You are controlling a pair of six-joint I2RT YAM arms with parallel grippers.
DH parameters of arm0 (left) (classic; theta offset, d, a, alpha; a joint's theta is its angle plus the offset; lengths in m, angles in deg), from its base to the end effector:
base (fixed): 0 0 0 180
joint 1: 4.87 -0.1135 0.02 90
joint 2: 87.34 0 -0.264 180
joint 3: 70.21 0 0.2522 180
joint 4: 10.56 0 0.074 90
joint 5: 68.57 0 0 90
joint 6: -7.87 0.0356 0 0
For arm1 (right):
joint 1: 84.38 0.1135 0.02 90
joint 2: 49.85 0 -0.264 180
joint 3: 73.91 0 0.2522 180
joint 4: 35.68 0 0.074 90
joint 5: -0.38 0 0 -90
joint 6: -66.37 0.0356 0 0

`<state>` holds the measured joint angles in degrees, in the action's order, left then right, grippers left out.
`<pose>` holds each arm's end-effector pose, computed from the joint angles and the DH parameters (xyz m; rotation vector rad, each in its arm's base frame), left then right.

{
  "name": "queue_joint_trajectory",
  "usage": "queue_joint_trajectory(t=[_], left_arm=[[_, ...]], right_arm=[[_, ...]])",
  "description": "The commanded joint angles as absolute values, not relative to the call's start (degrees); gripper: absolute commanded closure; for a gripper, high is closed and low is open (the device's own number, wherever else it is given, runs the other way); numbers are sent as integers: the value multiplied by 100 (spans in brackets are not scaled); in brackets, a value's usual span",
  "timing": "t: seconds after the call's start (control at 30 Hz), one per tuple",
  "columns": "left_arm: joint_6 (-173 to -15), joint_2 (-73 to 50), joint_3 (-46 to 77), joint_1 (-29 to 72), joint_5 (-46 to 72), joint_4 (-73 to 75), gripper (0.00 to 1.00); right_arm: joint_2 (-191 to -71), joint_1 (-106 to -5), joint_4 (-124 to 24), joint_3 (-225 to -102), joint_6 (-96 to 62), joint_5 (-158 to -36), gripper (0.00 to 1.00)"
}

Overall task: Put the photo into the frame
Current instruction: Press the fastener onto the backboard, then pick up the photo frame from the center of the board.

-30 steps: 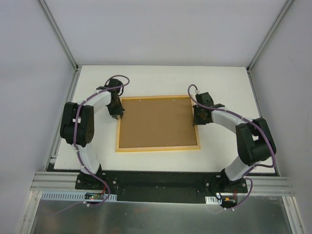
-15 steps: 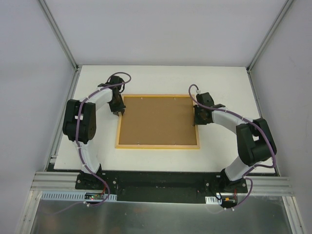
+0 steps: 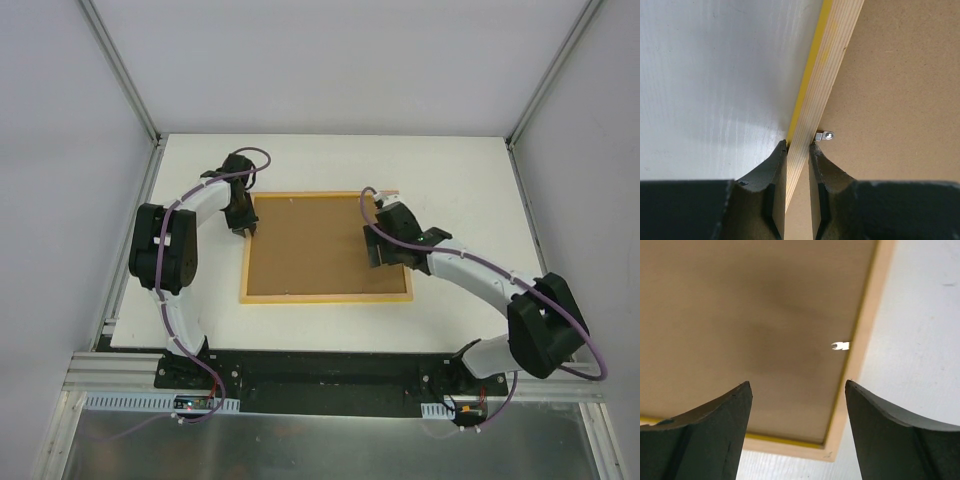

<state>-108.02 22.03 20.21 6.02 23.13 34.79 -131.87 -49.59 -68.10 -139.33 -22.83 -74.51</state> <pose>0.3867 -0.0733 0.1819 -0.3618 2.6782 -0.1564 0.2485 0.1613 0.2211 -0.5840 2.3151 -0.0288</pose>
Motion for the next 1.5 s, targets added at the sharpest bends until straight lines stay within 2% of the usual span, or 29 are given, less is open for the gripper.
queue_joint_trajectory(t=[0.0, 0.13, 0.3, 0.6, 0.87, 1.13, 1.17, 1.4, 1.47], left_arm=[[-10771, 1945, 2318, 611, 1959, 3581, 100], [-10674, 1849, 2406, 611, 1792, 3730, 100], [-10612, 1831, 2503, 611, 1686, 3941, 100], [-10577, 1743, 2722, 611, 1572, 4248, 100], [-10551, 1726, 2872, 611, 1502, 4398, 100], [-10507, 1699, 2960, 611, 1475, 4512, 100], [-10507, 1690, 2960, 611, 1467, 4521, 100], [-10480, 1638, 2977, 611, 1467, 4591, 100], [-10489, 1620, 2986, 611, 1440, 4609, 100]], right_arm=[[-12904, -4090, -6519, -13952, -2863, -7205, 23], [-13149, -2878, -6211, -14180, -3565, -6906, 22], [-14018, -1462, -5938, -14716, -4401, -6010, 18], [-15390, 113, -5332, -15516, -5552, -4701, 8], [-16357, 351, -4971, -16026, -6273, -4006, 3], [-17166, 149, -3417, -16009, -7345, -3356, 0], [-17210, 97, -3093, -15974, -7460, -3303, 3], [-17386, -71, -1133, -15579, -8479, -2811, 1], [-17430, -79, -570, -15456, -8839, -2731, 4]])
